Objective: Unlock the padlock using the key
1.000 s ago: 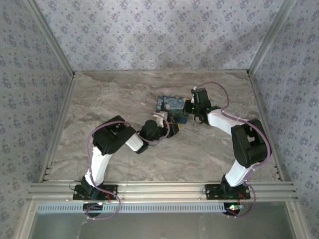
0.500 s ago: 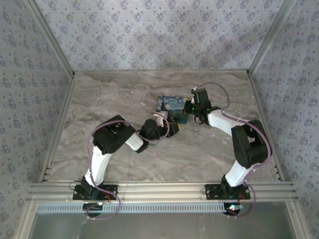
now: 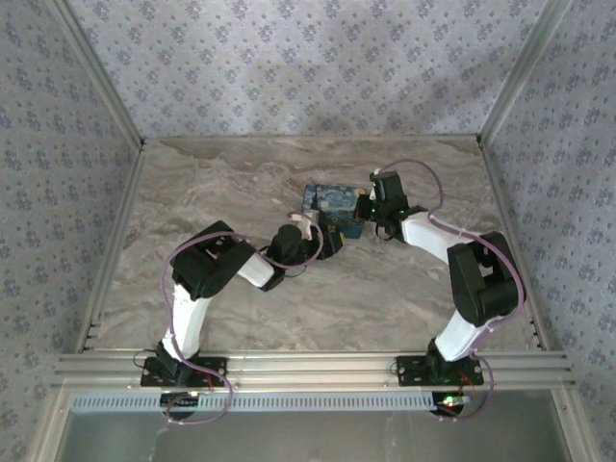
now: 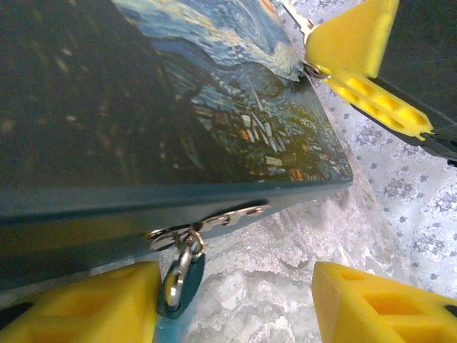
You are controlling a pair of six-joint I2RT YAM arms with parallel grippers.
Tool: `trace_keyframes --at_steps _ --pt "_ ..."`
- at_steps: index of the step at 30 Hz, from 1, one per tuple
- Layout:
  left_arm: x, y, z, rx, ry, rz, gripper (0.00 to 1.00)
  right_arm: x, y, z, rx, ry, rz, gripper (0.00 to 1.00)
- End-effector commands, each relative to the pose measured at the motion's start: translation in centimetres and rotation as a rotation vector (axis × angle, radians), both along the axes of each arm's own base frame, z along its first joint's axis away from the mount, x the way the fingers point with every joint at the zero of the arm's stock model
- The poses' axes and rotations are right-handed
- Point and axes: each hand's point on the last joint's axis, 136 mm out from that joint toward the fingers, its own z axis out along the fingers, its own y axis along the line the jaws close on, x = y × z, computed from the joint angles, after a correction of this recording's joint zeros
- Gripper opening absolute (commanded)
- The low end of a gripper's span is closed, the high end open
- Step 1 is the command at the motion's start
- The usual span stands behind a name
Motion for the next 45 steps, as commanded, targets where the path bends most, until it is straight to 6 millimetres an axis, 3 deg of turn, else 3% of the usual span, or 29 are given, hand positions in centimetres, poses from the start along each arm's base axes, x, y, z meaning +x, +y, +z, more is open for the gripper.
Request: trace_keyframes --at_steps 1,9,19,25,28,37,45 --pt "-2.3 3.9 -8.8 0.241 0.237 0.046 0.56 -0.3 -0.2 0.6 0.01 -0.004 -0.009 0.0" --pt "-2.2 2.2 -9.4 0.228 0.262 -0.01 0.5 -0.5 -0.4 0.4 0.004 -0.005 -0.017 0.0" --pt "-2.6 3.2 -11.4 0.35 0.318 0.002 0.38 -0.4 -0.6 0.4 0.011 -0.01 -0.022 0.0" --pt "-3.2 2.6 -11.4 0.344 0.319 -0.031 0.42 -0.5 -0.7 0.3 0.01 -0.008 -0.024 0.0" --pt "-3.6 2.1 -11.0 0.333 0.32 -0.059 0.36 -0.5 -0.8 0.3 0.009 -0.009 -0.027 0.0" --pt "-4.1 1.9 -10.7 0.328 0.322 -0.083 0.33 -0.5 -0.8 0.1 0.015 -0.008 -0.031 0.0" --pt "-4.3 1.9 -10.0 0.316 0.3 -0.088 0.43 -0.5 -0.9 0.2 0.017 -0.013 -0.034 0.0"
